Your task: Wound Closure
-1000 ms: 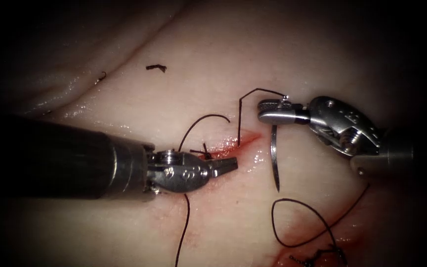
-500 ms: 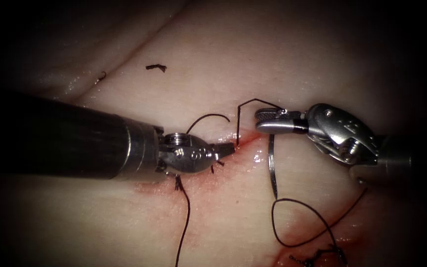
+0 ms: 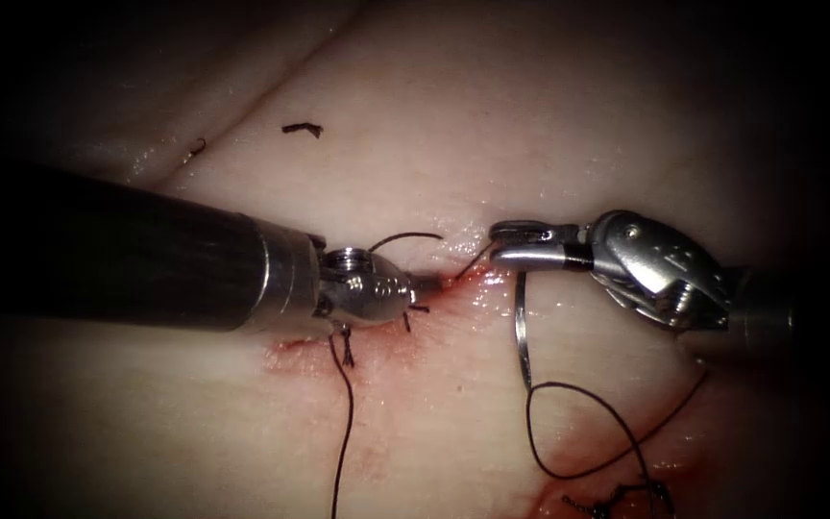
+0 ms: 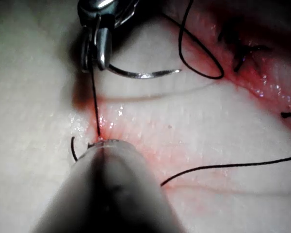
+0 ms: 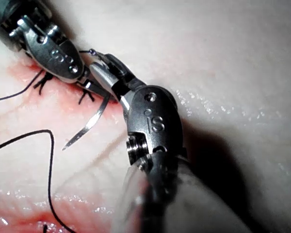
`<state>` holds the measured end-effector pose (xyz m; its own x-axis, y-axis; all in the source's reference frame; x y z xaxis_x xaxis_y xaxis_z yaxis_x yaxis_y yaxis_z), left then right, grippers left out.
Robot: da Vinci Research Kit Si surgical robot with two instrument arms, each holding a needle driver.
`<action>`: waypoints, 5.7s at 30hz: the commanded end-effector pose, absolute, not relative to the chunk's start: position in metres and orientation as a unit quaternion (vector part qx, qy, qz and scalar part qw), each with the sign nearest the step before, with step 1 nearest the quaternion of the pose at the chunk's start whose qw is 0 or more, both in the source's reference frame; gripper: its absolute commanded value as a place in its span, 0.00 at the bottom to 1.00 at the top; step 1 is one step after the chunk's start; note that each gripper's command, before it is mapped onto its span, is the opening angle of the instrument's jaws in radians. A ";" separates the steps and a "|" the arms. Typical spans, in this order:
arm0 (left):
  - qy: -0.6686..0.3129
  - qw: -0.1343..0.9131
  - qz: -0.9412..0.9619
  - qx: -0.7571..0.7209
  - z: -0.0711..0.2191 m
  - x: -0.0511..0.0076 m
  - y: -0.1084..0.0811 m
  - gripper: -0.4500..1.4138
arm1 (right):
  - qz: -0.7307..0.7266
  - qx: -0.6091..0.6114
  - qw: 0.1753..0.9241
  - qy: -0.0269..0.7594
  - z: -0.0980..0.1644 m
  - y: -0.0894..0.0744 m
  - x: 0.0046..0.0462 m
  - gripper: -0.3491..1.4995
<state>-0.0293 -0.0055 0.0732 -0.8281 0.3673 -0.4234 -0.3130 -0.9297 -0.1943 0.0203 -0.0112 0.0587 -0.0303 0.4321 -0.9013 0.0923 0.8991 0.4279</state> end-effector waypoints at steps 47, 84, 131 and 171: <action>-0.236 0.161 0.941 -0.182 0.077 -0.0320 -0.011 0.59 | 0.064 0.108 0.677 0.725 0.063 -0.011 0.0248 0.00; -0.232 0.169 0.941 -0.178 0.075 -0.0310 -0.011 0.54 | -0.061 0.020 0.726 0.685 0.069 -0.014 0.0235 0.00; -0.085 0.221 0.935 -0.263 0.069 -0.0342 -0.014 0.25 | -0.002 0.117 0.738 0.664 0.069 -0.012 0.0261 0.00; -0.096 0.220 0.936 -0.256 0.072 -0.0328 -0.015 0.24 | -0.031 0.177 0.739 0.650 0.068 -0.011 0.0265 0.00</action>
